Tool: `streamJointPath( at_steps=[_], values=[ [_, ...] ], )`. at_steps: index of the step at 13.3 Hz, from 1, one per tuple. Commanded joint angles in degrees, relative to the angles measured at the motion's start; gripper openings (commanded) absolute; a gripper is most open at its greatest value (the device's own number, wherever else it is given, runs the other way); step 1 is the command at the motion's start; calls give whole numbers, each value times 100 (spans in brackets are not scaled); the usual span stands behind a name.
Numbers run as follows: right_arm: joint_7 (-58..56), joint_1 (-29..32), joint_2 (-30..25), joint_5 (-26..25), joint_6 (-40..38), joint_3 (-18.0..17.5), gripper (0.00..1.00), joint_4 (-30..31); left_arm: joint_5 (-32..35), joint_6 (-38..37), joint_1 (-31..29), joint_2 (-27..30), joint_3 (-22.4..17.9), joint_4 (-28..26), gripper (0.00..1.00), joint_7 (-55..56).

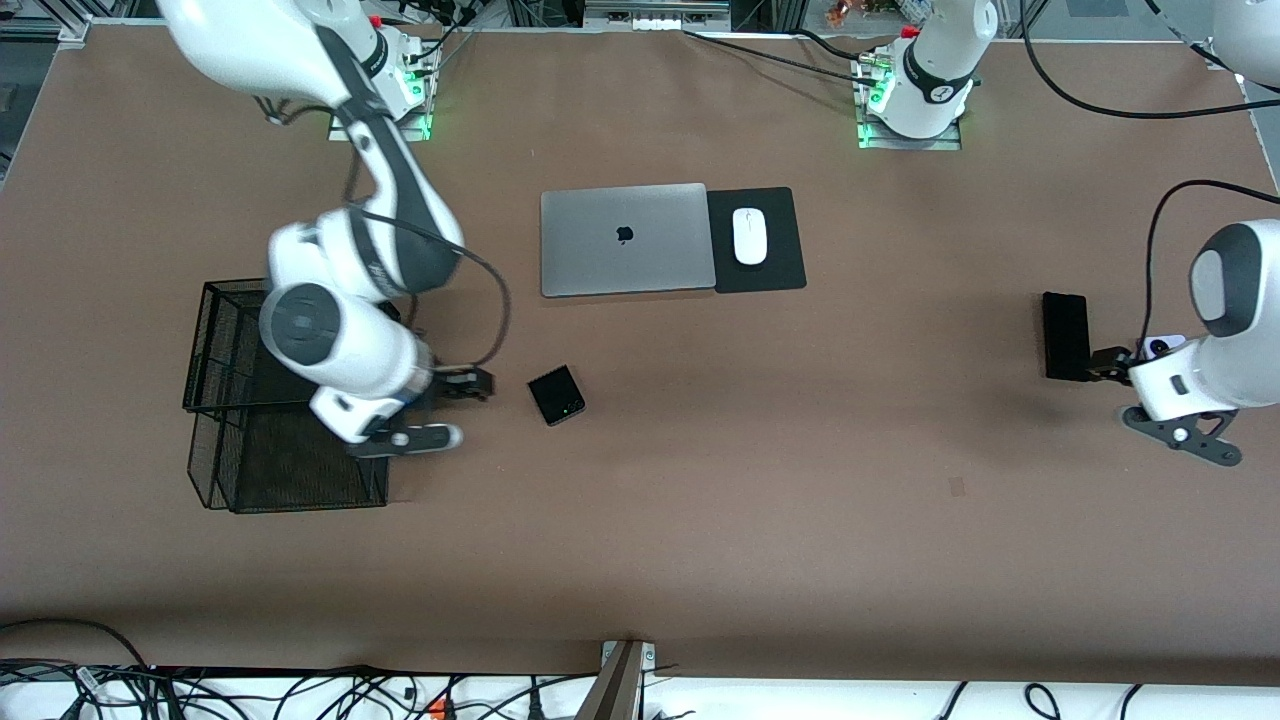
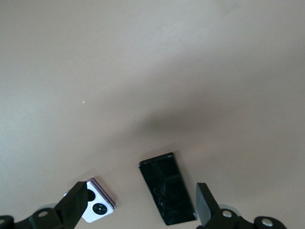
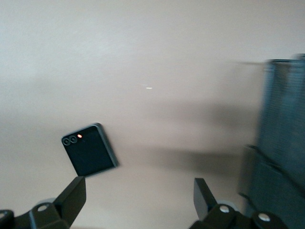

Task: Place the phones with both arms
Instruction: 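Grasp the flip phone with the right gripper while the left gripper grasps the black phone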

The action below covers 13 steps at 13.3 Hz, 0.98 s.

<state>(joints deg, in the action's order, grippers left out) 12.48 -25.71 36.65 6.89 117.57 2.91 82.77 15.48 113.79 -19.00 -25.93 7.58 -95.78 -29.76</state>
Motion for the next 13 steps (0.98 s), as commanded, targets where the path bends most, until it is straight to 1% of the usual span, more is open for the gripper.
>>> streamJointPath(
  at_steps=[1, 3, 5, 7, 9, 11, 13],
  values=[
    [-43, -329, 404, 67, 371, 25, 100, -33, 61, 704, -358, 246, 129, -739, 100, -57],
    [-315, -460, 545, 75, 451, 16, 100, -33, 8, 1135, -586, 264, 130, -1056, 100, 83],
    [-395, -619, 685, 84, 783, 16, 100, -33, -385, 1487, -841, 264, 130, -1337, 100, 137],
    [-447, -742, 844, 67, 1109, 16, 100, -25, -546, 1663, -983, 316, 130, -1627, 100, 146],
    [-832, -830, 932, 23, 1285, 16, 100, 28, -651, 1839, -1036, 386, 130, -1899, 100, 198],
    [-1045, -857, 923, 32, 1374, 16, 100, 256, -660, 2155, -1036, 518, 130, -2277, 100, 225],
    [-1081, -865, 915, 32, 1566, 16, 100, 519, -660, 2567, -1097, 694, 130, -2786, 100, 435]
  ],
)
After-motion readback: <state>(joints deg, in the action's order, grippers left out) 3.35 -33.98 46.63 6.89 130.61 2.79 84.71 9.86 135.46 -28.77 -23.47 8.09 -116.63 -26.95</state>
